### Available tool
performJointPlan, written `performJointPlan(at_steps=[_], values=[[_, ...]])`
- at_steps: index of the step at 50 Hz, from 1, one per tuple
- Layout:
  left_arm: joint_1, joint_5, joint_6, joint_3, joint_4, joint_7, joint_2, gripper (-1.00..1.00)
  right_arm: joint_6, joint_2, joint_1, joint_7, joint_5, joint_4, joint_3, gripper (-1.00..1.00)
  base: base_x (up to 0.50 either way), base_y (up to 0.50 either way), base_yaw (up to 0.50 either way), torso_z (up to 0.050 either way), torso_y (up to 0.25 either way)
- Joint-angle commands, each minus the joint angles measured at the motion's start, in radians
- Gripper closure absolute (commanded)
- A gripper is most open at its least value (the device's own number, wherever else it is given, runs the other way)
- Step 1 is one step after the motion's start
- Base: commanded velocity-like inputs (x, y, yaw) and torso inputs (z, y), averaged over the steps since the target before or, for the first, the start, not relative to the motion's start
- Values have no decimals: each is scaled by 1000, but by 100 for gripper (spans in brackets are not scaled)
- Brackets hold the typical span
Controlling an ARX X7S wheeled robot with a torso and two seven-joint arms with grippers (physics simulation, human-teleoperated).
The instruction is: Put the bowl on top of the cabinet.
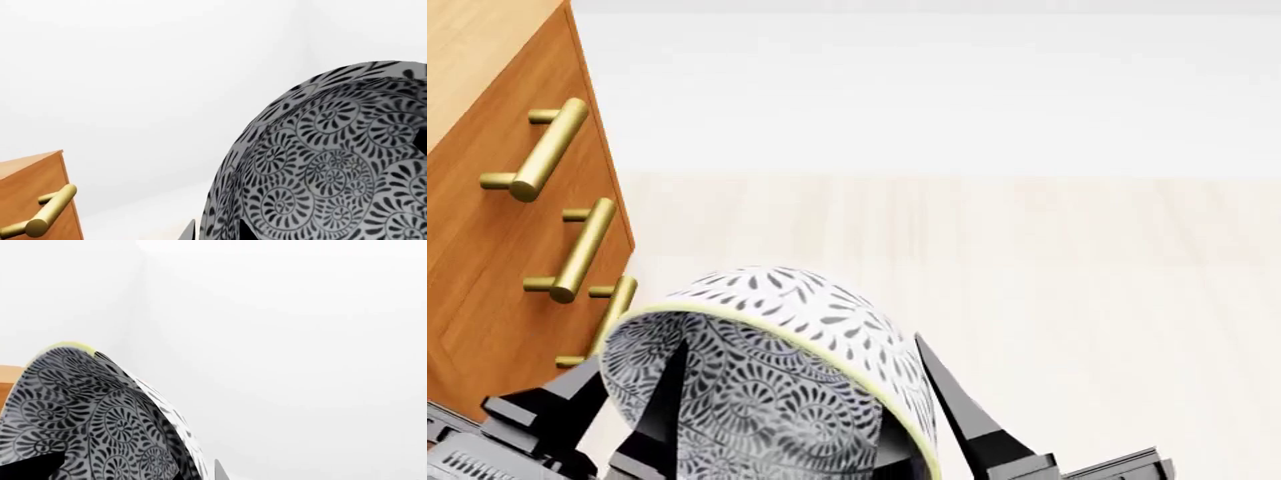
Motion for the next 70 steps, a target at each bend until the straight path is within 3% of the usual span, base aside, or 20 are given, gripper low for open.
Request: performJointPlan(at_steps=[1, 12, 23, 49, 58, 70], values=[[-47, -3, -58, 23, 44, 2, 12, 100, 17, -2, 11, 40, 73, 18, 20, -100, 0, 0, 0, 0, 0], [-159, 3, -118, 25, -10, 1, 59, 100, 16, -8, 11, 49, 88, 40, 32, -100, 0, 0, 0, 1, 1], [-212, -38, -71, -32, -153, 30, 97, 100, 9, -4, 5, 51, 95, 52, 40, -100, 0, 0, 0, 0, 0], [-291, -38, 4, -15, -304, 91, 136, 100, -126, 21, -80, 35, 123, 113, 91, -100, 0, 0, 0, 0, 0], [-325, -52, -8, -20, -384, 96, 161, 100, -227, 28, -144, 20, 145, 145, 121, -100, 0, 0, 0, 0, 0], [-399, -12, -134, 22, -409, 45, 178, 100, -530, -11, -284, -74, 283, 283, 197, -100, 0, 0, 0, 0, 1]])
